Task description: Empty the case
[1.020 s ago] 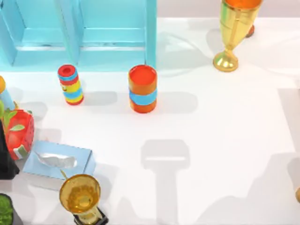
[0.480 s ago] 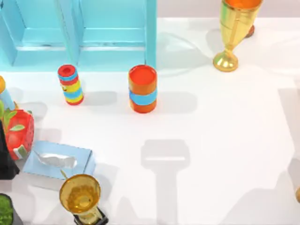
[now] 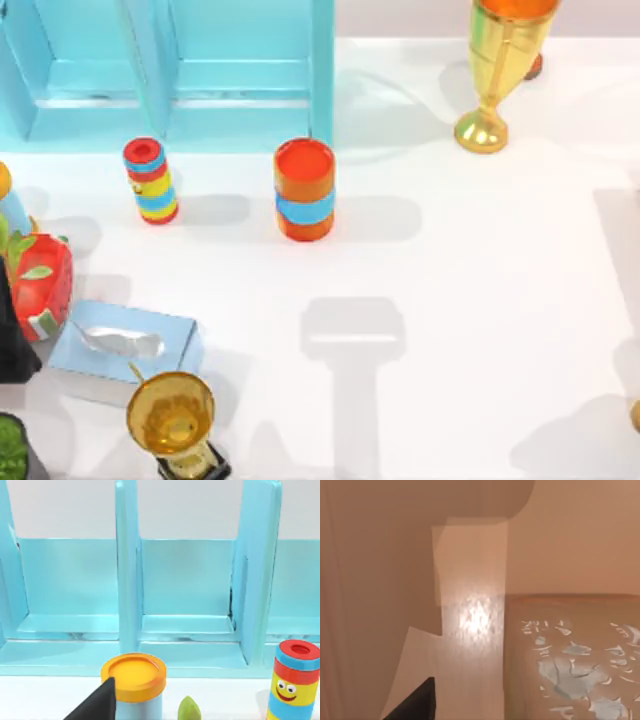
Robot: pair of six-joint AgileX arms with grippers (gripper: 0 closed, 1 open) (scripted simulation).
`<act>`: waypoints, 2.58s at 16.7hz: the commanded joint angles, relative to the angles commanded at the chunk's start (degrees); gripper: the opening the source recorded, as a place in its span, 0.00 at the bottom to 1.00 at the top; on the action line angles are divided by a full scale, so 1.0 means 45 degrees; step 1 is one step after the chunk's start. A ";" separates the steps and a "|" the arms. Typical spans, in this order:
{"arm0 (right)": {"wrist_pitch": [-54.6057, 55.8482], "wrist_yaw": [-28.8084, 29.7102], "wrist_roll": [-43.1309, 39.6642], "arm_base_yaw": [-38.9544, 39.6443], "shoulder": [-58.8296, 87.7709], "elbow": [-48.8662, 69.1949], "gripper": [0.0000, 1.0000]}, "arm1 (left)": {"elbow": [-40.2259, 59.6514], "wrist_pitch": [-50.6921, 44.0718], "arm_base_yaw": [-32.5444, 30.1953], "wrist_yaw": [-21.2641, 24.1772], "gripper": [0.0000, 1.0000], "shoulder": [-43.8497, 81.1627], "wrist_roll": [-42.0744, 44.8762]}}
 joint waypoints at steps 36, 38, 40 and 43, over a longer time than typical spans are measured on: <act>-0.5298 -0.0002 -0.0106 -0.0072 -0.1047 0.4116 0.00 | 0.0000 0.0000 0.0000 0.0000 1.00 0.0000 0.0000; -0.6200 0.0001 -0.0098 -0.0083 -0.1286 0.4853 0.00 | 0.0000 0.0000 0.0000 0.0000 1.00 0.0000 0.0000; -0.6599 0.0003 -0.0082 -0.0077 -0.1443 0.5182 0.00 | 0.0000 0.0000 0.0000 0.0000 1.00 0.0000 0.0000; -0.6618 0.0003 -0.0081 -0.0076 -0.1453 0.5197 0.00 | 0.0000 0.0000 0.0000 0.0000 1.00 0.0000 0.0000</act>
